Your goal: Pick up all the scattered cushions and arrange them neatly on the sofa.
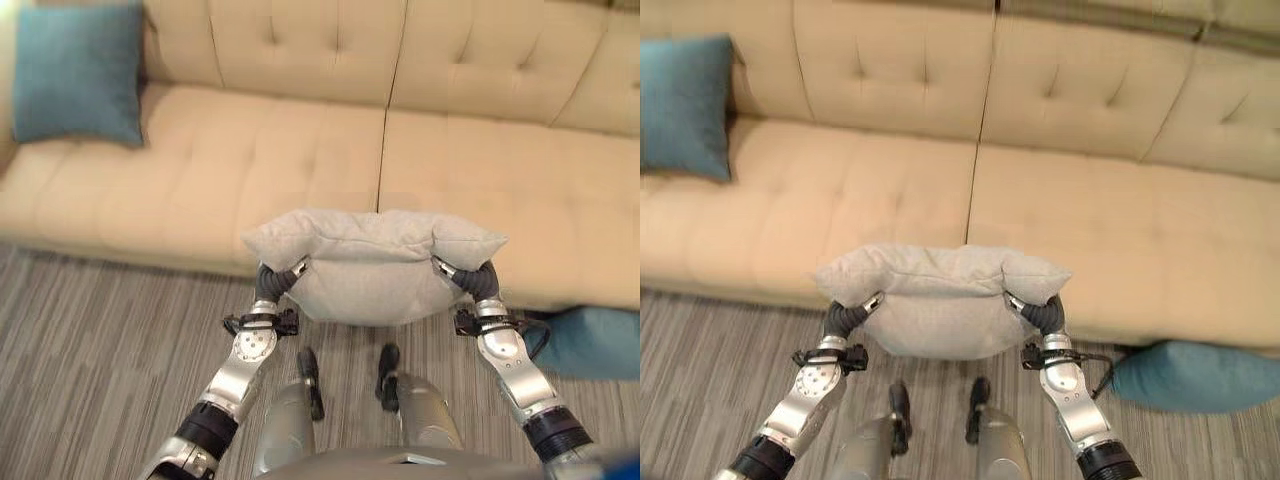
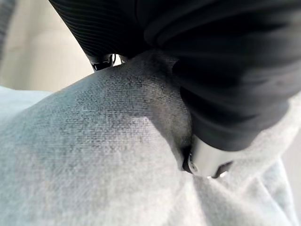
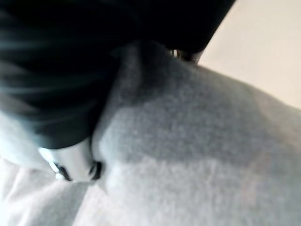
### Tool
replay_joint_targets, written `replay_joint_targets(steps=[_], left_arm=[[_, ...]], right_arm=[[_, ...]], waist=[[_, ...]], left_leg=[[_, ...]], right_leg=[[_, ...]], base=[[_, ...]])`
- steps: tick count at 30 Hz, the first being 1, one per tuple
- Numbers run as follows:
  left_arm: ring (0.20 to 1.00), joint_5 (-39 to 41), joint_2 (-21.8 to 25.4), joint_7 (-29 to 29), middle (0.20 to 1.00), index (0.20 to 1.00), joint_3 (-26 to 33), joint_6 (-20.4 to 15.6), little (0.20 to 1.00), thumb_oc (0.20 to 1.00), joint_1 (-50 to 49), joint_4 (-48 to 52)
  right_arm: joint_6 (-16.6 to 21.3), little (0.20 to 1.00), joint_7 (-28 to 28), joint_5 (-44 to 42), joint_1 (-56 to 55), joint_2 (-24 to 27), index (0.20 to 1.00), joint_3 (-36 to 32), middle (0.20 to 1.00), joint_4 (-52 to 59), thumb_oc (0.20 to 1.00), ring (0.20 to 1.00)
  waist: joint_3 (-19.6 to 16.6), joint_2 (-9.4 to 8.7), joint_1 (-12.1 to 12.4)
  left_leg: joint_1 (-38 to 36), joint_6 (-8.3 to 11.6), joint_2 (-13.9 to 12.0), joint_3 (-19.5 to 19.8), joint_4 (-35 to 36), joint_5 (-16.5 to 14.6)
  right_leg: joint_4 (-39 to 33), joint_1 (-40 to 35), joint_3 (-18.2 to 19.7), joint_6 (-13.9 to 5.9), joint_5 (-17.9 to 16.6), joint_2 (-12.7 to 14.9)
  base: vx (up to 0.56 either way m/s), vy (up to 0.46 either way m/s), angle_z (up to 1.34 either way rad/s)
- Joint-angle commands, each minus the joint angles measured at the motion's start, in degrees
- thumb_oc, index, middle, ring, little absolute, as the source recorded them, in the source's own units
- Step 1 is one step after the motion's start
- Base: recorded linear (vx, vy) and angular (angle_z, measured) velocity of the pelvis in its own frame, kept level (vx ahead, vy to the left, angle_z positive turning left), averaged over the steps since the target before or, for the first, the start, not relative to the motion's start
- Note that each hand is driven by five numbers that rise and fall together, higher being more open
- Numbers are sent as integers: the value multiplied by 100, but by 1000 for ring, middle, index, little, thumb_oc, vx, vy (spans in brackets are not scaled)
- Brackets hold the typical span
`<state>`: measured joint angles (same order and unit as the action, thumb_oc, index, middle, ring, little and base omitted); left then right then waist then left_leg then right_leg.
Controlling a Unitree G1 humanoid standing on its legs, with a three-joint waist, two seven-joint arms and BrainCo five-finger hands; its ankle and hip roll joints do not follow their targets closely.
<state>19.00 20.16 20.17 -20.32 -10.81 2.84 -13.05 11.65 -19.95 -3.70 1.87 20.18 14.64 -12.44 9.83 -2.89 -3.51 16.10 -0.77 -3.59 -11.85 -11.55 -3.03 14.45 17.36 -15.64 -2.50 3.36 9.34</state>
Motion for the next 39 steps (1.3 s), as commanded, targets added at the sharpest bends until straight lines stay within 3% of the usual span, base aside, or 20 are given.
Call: replay_joint_targets(steps=[1, 7, 8, 10, 12, 15, 17, 19, 21, 22, 23, 25, 26, 27, 31, 36, 39], left_arm=[[200, -183, -113, -212, 200, 200, 13, -436, 200, 200, -19, 553], [200, -190, -146, -267, 200, 200, 136, -349, 200, 200, -414, 535], [200, -236, -163, -290, 200, 200, 165, -352, 200, 200, -482, 548], [200, -249, -164, -297, 200, 200, 162, -353, 200, 200, -503, 545], [200, -234, -212, -321, 200, 200, 165, -356, 200, 200, -538, 549], [200, -192, -241, -365, 200, 200, 224, -380, 200, 200, -563, 565], [200, -188, -334, -411, 200, 200, 166, -385, 200, 200, -607, 546], [200, -141, -383, -489, 200, 200, 98, -358, 200, 200, -709, 615], [200, -101, -412, -509, 200, 200, 46, -333, 200, 200, -720, 586], [200, -101, -412, -509, 200, 200, 45, -332, 200, 200, -721, 587], [200, -39, -421, -506, 200, 200, 37, -263, 200, 200, -718, 602], [200, -72, -419, -484, 200, 200, 34, -228, 200, 200, -713, 592], [200, -85, -414, -480, 200, 200, 30, -216, 200, 200, -717, 595], [200, -97, -406, -471, 200, 200, 22, -199, 200, 200, -699, 616], [200, -91, -399, -438, 200, 200, 34, -177, 200, 200, -669, 661], [200, -62, -401, -465, 200, 200, 72, -188, 200, 200, -782, 698], [200, -89, -342, -443, 200, 200, 110, -202, 200, 200, -739, 752]], right_arm=[[371, 200, 107, 107, 163, -56, 200, -247, 200, 347, 200, 200], [342, 200, 146, 257, -62, -209, 200, -303, 200, 388, 200, 200], [334, 200, 182, 304, -113, -207, 200, -276, 200, 419, 200, 200], [342, 200, 189, 308, -124, -193, 200, -280, 200, 429, 200, 200], [332, 200, 201, 284, -146, -139, 200, -301, 200, 450, 200, 200], [323, 200, 201, 300, -179, -113, 200, -323, 200, 476, 200, 200], [321, 200, 261, 313, -341, -76, 200, -423, 200, 525, 200, 200], [329, 200, 279, 286, -594, 2, 200, -549, 200, 601, 200, 200], [331, 200, 272, 230, -646, 63, 200, -590, 200, 613, 200, 200], [331, 200, 273, 229, -647, 64, 200, -591, 200, 614, 200, 200], [259, 200, 257, 204, -619, 129, 200, -606, 200, 636, 200, 200], [249, 200, 250, 154, -599, 135, 200, -602, 200, 692, 200, 200], [253, 200, 254, 134, -599, 150, 200, -597, 200, 729, 200, 200], [262, 200, 237, 101, -584, 173, 200, -604, 200, 740, 200, 200], [249, 200, 170, 54, -542, 185, 200, -587, 200, 719, 200, 200], [241, 200, 225, 134, -550, 157, 200, -536, 200, 772, 200, 200], [256, 200, 255, 240, -399, 54, 200, -454, 200, 799, 200, 200]], waist=[[-128, 152, 33], [-153, 262, 68], [-225, 253, 68], [-257, 238, 64], [-307, 165, 13], [-321, 138, 20], [-422, 73, -23], [-459, 1, -81], [-412, -41, -101], [-415, -33, -110], [-357, -72, -49], [-363, -133, 21], [-362, -127, 52], [-332, -74, 111], [-233, -38, 200], [-390, 27, 237], [-506, 57, 285]], left_leg=[[-663, 109, 90, 27, 481, 38], [-1399, -90, 250, -68, 919, -16], [-1616, -77, 326, -57, 1093, -29], [-1700, -60, 362, -48, 1164, -38], [-1846, -38, 446, 37, 1195, -111], [-1958, -13, 451, 103, 1157, -182], [-1965, 126, 435, 152, 907, -325], [-1838, 306, 283, 167, 218, -476], [-1526, 457, 134, 123, -582, -349], [-1498, 461, 121, 136, -627, -368], [-1031, 472, -16, 66, -892, -136], [-766, 378, 36, 153, -633, -171], [-726, 365, 54, 225, -441, -59], [-562, 400, 55, 430, 0, 241], [-321, 463, 85, 616, 345, 559], [-571, 381, 113, 555, 601, 564], [-911, 191, 250, 319, 769, 354]], right_leg=[[107, -549, 205, -594, 63, 116], [927, -570, 486, -833, -71, -23], [639, -601, 639, -736, 31, -243], [262, -673, 676, -690, 3, -334], [-470, -666, 856, -645, -205, -538], [-645, -765, 831, -668, -284, -549], [-837, -1106, 842, -548, -233, -591], [-1019, -1493, 678, -411, -128, -612], [-1107, -1681, 520, -314, -76, -594], [-1113, -1680, 508, -310, -79, -603], [-1176, -1791, 492, -241, -6, -572], [-1241, -1841, 568, -242, 21, -591], [-1252, -1862, 591, -242, 41, -629], [-1277, -1945, 673, -229, 124, -735], [-1236, -2087, 812, -173, 298, -839], [-1114, -2284, 933, -168, 544, -867], [-554, -2146, 1012, -344, 605, -683]], base=[[247, 209, -22], [137, 122, -25], [165, 28, -23], [150, -33, -7], [174, -92, 10], [176, -146, 24], [215, -239, 30], [178, -266, 62], [74, -150, 85], [62, -128, 40], [72, -106, 12], [120, -90, 1], [188, -29, -9], [153, -13, -16], [127, 0, -28], [250, 76, -30], [248, 164, -45]])
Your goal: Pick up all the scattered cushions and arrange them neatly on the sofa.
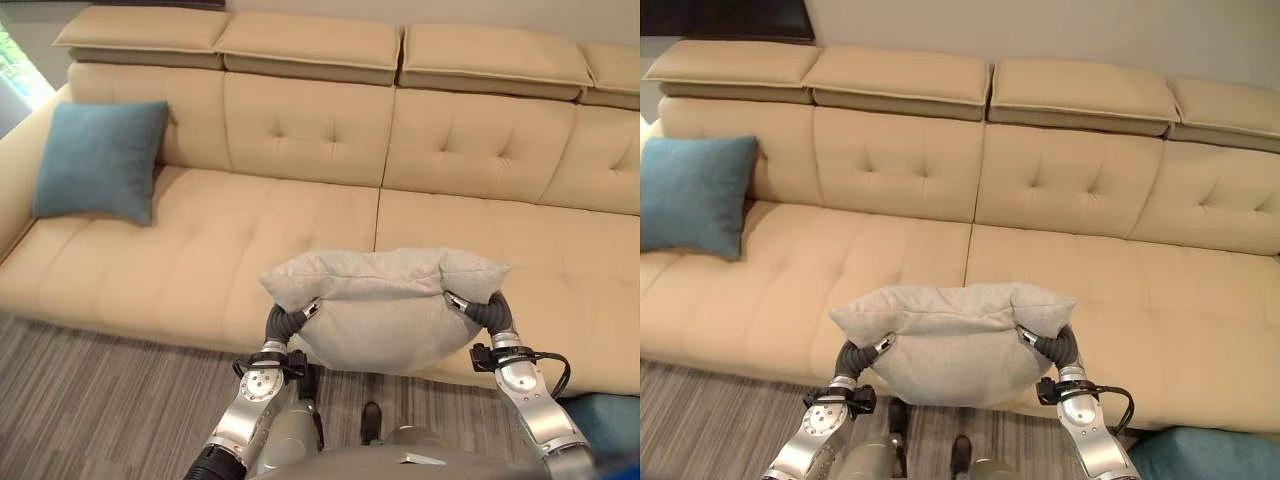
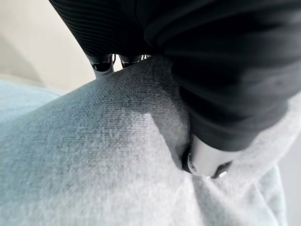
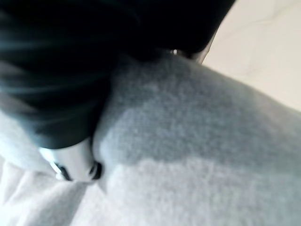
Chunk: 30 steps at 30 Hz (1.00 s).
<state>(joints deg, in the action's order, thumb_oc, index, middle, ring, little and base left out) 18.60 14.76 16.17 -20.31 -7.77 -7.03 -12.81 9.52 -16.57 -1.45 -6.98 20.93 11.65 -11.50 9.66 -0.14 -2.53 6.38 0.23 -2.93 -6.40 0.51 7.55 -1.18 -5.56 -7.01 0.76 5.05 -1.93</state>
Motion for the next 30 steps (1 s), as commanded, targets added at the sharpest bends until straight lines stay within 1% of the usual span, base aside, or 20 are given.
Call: replay_joint_targets(steps=[1, 2, 4, 5, 6, 7, 8, 9, 10, 12, 16, 22, 26, 30], left_arm=[[200, -49, 198, -43, 200, 200, 111, -507, 200, 200, 249, 726], [200, -47, 217, -38, 200, 200, 125, -513, 200, 200, 259, 744], [200, -67, 283, 1, 200, 200, 168, -547, 200, 200, 274, 800], [200, -77, 303, 10, 200, 200, 190, -565, 200, 200, 288, 809], [200, -92, 318, 24, 200, 200, 234, -594, 200, 200, 306, 819], [200, -83, 331, 17, 200, 200, 252, -606, 200, 200, 318, 824], [200, -84, 341, -5, 200, 200, 296, -632, 200, 200, 319, 846], [200, -75, 338, 1, 200, 200, 310, -634, 200, 200, 334, 861], [200, -109, 313, -24, 200, 200, 310, -659, 200, 200, 394, 854], [200, -115, 268, -20, 200, 200, 294, -660, 200, 200, 464, 837], [200, -194, 208, 36, 200, 200, 284, -679, 200, 200, 556, 814], [200, -225, 184, 162, 200, 200, 297, -656, 200, 200, 758, 844], [200, -346, 190, 450, 200, 200, 304, -671, 200, 200, 1270, 779], [200, -349, 169, 681, 200, 200, 284, -661, 200, 200, 1758, 574]], right_arm=[[468, 200, -84, 17, 487, -22, 200, -153, 200, 706, 200, 200], [459, 200, -61, 61, 543, -33, 200, -137, 200, 731, 200, 200], [463, 200, -44, 94, 670, -83, 200, -83, 200, 765, 200, 200], [481, 200, -40, 98, 725, -115, 200, -60, 200, 768, 200, 200], [500, 200, -25, 107, 778, -182, 200, -37, 200, 780, 200, 200], [495, 200, -24, 105, 816, -172, 200, -28, 200, 772, 200, 200], [492, 200, -7, 98, 856, -169, 200, -34, 200, 781, 200, 200], [486, 200, 7, 91, 856, -161, 200, -37, 200, 816, 200, 200], [491, 200, 11, 94, 804, -167, 200, -92, 200, 832, 200, 200], [484, 200, -10, 129, 788, -140, 200, -117, 200, 828, 200, 200], [451, 200, -29, 175, 667, -59, 200, -181, 200, 889, 200, 200], [400, 200, -75, 172, 717, -43, 200, -173, 200, 957, 200, 200], [390, 200, -200, 159, 1107, 60, 200, -62, 200, 977, 200, 200], [401, 200, -341, 14, 1626, 43, 200, 98, 200, 793, 200, 200]], waist=[[-486, -222, 199], [-487, -206, 204], [-415, -134, 198], [-381, -96, 202], [-355, -40, 214], [-357, -9, 213], [-357, 28, 199], [-325, 27, 161], [-339, -63, 122], [-360, -78, 137], [-593, -75, 61], [-672, -46, 28], [-736, -27, 14], [-749, -24, 21]], left_leg=[[52, 88, 186, -239, -431, -705], [-32, 34, 204, -313, -417, -762], [-200, -91, 213, -399, -391, -859], [-258, -116, 201, -432, -383, -889], [-377, -134, 192, -483, -334, -960], [-440, -133, 187, -496, -289, -994], [-567, -112, 184, -509, -195, -1050], [-628, -95, 195, -476, -175, -1071], [-640, -71, 264, -425, -254, -1127], [-659, -42, 259, -388, -271, -1137], [-965, 53, 223, -332, -96, -1159], [-1148, 116, 189, -279, 101, -1100], [-1272, 180, 159, -274, 320, -1016], [-1306, 205, 149, -276, 421, -983]], right_leg=[[1028, 154, 163, -674, 446, 449], [1276, 267, 160, -751, 400, 517], [2061, 688, 258, -910, 183, 616], [2287, 872, 263, -971, 111, 661], [2240, 1120, 127, -1004, 4, 832], [2067, 1201, 43, -992, 2, 918], [1639, 1326, -130, -1005, -153, 1074], [1374, 1343, -195, -1018, -264, 1099], [1004, 1176, -110, -1062, -327, 1089], [925, 1080, -96, -1043, -309, 1059], [413, 517, -180, -963, -285, 923], [170, 241, -274, -924, -263, 858], [-96, 67, -354, -918, -301, 803], [-257, -12, -376, -917, -354, 774]], base=[[114, 82, -50], [114, 85, -53], [105, 109, -33], [74, 70, -50], [88, 22, -53], [147, -31, -58], [145, -75, -34], [169, -129, -32], [101, -91, -8], [89, -119, 23], [163, -135, 19], [82, -59, 5], [71, -34, 8], [52, -8, 4]])
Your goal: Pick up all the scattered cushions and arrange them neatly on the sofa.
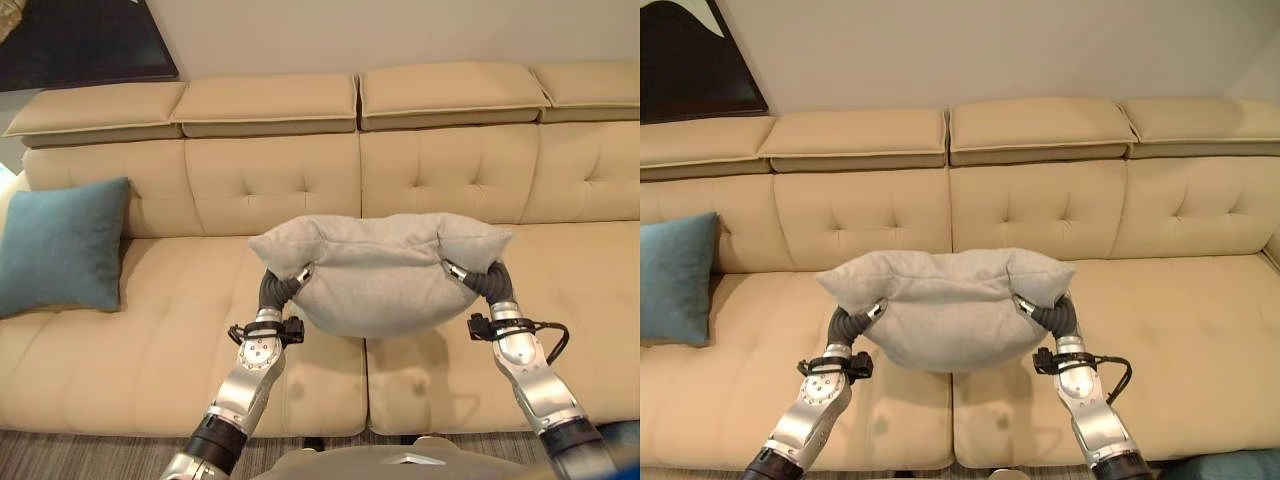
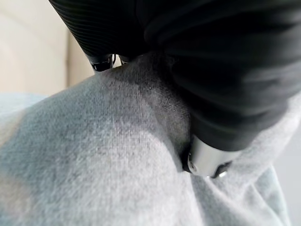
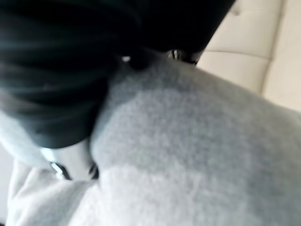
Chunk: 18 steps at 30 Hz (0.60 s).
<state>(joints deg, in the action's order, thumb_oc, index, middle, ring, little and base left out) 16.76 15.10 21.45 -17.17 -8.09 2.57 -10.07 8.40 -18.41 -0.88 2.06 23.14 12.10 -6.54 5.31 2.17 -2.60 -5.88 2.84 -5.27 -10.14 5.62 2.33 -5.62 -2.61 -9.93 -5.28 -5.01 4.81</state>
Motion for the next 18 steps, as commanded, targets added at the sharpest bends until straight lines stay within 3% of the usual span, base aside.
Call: replay_joint_targets(steps=[1, 9, 15, 18], left_arm=[[200, -175, 136, 209, 200, 200, -31, -629, 200, 200, 925, 224], [200, -107, 242, 595, 200, 200, -247, -630, 200, 200, 2480, -598], [200, 22, 479, 870, 200, 200, -585, -722, 200, 200, 4180, -1637], [200, 63, 660, 933, 200, 200, -632, -785, 200, 200, 4654, -1955]], right_arm=[[515, 200, -207, -71, 871, -178, 200, 97, 200, 220, 200, 200], [439, 200, -663, -110, 2414, -221, 200, 481, 200, -435, 200, 200], [460, 200, -1075, -404, 3803, -248, 200, 684, 200, -1177, 200, 200], [477, 200, -1173, -486, 4287, -120, 200, 698, 200, -1432, 200, 200]], waist=[[-311, -254, 33], [-58, -266, 97], [449, -263, 88], [466, -284, 88]], left_leg=[[-80, -47, 379, 91, -66, -455], [333, 2, 352, 152, -62, -376], [1305, 26, 351, 238, -243, -146], [1719, 38, 365, 224, -352, -83]], right_leg=[[146, -319, -97, -315, 636, 95], [62, 50, -91, -339, 540, 64], [175, 1012, 64, -322, 294, 66], [233, 1393, 93, -316, 187, 94]], base=[[45, 2, 2], [-66, 3, 8], [-169, 6, 9], [-106, 9, -2]])
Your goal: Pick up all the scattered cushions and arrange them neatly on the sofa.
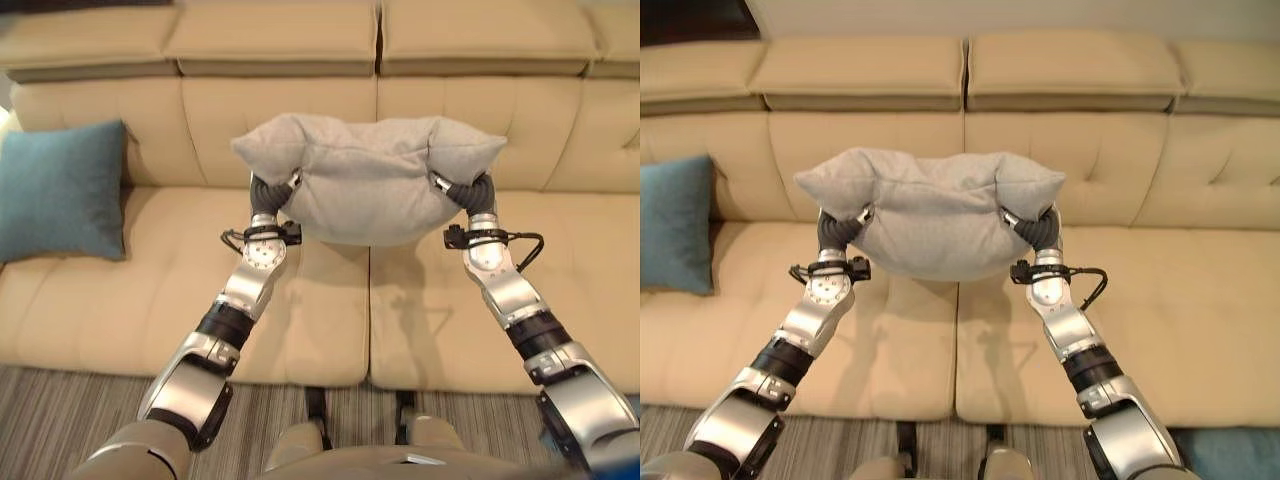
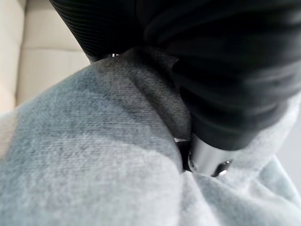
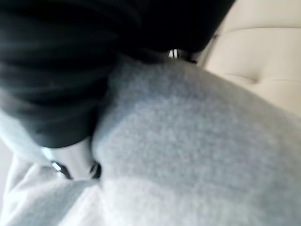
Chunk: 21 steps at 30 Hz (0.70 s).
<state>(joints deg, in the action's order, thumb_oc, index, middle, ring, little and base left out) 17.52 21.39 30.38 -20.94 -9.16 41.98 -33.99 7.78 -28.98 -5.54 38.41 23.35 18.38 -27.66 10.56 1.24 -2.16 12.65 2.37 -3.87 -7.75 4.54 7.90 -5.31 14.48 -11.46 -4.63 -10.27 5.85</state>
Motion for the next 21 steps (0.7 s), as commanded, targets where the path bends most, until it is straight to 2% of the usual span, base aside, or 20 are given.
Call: replay_joint_targets(steps=[1, 5, 16, 20, 21], left_arm=[[200, 12, 86, 47, 200, 200, -255, -699, 200, 200, 837, 347], [200, -26, 301, 49, 200, 200, -309, -781, 200, 200, 1204, 76], [200, -19, 282, 30, 200, 200, -393, -786, 200, 200, 1499, -301], [200, -257, 377, -46, 200, 200, -507, -692, 200, 200, 1645, -435], [464, -281, 407, -68, 464, 464, -539, -680, 464, 464, 1713, -515]], right_arm=[[541, 200, -146, -21, 812, -86, 200, 88, 200, 599, 200, 200], [591, 200, -237, -32, 1233, 110, 200, 125, 200, 333, 200, 200], [675, 200, -302, -14, 1561, 113, 200, 198, 200, -4, 200, 200], [708, 200, -269, -36, 1558, 137, 200, 175, 200, -127, 200, 200], [712, 200, -269, -33, 1594, 173, 200, 187, 200, -197, 200, 200]], waist=[[-59, -195, 49], [-6, -190, 40], [4, -185, -4], [-19, -159, -18], [-33, -149, -18]], left_leg=[[-19, 86, 233, -16, -275, -624], [309, 96, 246, -2, -307, -542], [757, 124, 284, 6, -214, -379], [844, 165, 280, 30, -121, -337], [876, 172, 285, 30, -98, -318]], right_leg=[[219, -219, 263, -382, 690, 1], [239, 103, 306, -397, 596, 44], [189, 578, 323, -436, 459, 90], [170, 705, 311, -448, 432, 99], [160, 740, 301, -454, 422, 105]], base=[[-48, 16, -1], [-26, 14, -7], [-6, -1, -1], [-2, -4, 1], [-14, -18, 4]])
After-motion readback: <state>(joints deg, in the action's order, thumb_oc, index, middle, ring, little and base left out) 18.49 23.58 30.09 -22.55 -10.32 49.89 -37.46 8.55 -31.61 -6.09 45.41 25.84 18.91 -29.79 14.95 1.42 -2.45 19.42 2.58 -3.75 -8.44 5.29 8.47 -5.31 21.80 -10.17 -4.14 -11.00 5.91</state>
